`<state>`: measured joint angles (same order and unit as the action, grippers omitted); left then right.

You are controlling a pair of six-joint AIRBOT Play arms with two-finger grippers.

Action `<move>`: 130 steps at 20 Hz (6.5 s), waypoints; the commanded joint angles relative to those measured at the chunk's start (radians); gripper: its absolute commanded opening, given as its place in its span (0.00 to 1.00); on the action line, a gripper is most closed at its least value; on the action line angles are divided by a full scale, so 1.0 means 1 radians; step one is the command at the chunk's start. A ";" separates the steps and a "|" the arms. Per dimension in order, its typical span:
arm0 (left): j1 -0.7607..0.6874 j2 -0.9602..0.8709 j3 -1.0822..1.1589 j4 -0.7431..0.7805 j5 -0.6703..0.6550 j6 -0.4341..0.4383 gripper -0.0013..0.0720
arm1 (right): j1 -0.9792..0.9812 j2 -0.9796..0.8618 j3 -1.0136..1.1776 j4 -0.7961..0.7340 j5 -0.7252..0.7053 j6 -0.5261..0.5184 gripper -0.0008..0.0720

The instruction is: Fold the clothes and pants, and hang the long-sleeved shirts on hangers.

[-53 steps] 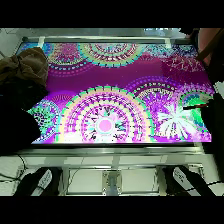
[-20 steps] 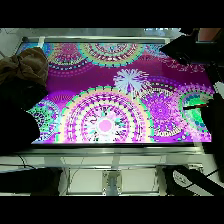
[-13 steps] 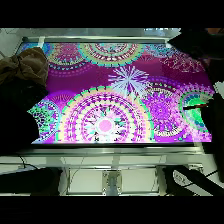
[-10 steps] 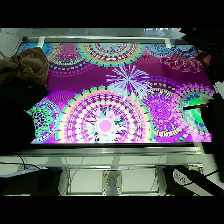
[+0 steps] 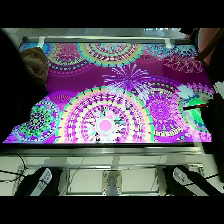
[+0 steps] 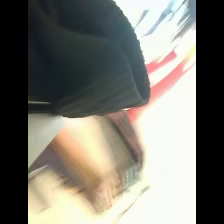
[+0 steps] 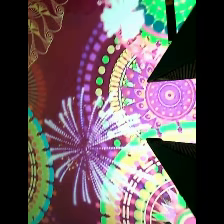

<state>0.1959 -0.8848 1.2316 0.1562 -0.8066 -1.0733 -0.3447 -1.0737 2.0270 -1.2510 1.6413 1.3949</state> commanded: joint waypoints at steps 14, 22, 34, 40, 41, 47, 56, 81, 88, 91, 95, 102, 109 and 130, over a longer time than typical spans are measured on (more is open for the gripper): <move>-1.118 -1.094 0.413 0.067 0.113 -0.094 0.03 | -0.119 -0.172 -0.031 -0.072 0.016 -0.025 0.55; -0.837 -0.992 0.461 0.100 -0.222 -0.091 0.99 | -0.119 -0.219 -0.035 -0.045 0.018 -0.029 0.55; -0.086 -0.300 -0.161 0.118 -0.657 0.028 0.48 | 0.336 -0.185 -0.711 0.137 -0.343 -0.212 0.49; 0.313 0.109 -0.415 0.730 -0.656 -0.147 0.48 | 0.800 -0.459 -0.625 -0.300 -0.610 -0.137 0.68; 0.386 0.167 -0.415 0.795 -0.650 -0.147 0.48 | 0.811 -0.516 -0.590 -0.300 -0.601 -0.125 0.72; 0.648 0.333 -0.415 0.895 -0.569 -0.146 0.48 | 0.815 -0.734 -0.445 -0.278 -0.458 -0.099 0.77; 0.699 0.300 -0.415 0.891 -0.465 -0.147 0.48 | 0.825 -0.784 -0.446 -0.269 -0.506 -0.096 0.75; 0.699 0.299 -0.415 0.891 -0.465 -0.147 0.48 | 0.261 -0.689 -0.136 -0.117 -0.235 -0.033 0.28; 0.699 0.299 -0.430 0.891 -0.465 -0.158 0.48 | 0.514 -0.761 -0.146 0.050 -0.335 -0.219 0.96; 0.699 0.299 -0.430 0.891 -0.465 -0.157 0.48 | 0.618 -0.767 -0.141 0.042 -0.517 -0.219 0.93; 0.699 0.299 -0.430 0.891 -0.459 -0.157 0.48 | 0.732 -0.787 -0.163 -0.169 -0.434 -0.129 0.83; 0.699 0.299 -0.430 0.892 -0.415 -0.153 0.48 | 0.874 -0.909 -0.176 -0.529 -0.365 -0.084 0.83; 0.699 0.299 -0.430 0.892 -0.415 -0.154 0.48 | 0.872 -0.962 -0.176 -0.665 -0.370 -0.068 0.81; 0.699 0.299 -0.430 0.891 -0.415 -0.154 0.48 | 0.224 -0.818 -0.120 -0.340 -0.346 0.038 0.06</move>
<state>0.8940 -0.5854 0.8021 1.0473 -1.2221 -1.2274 0.0013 -1.8992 1.9564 -1.7210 1.3796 1.3739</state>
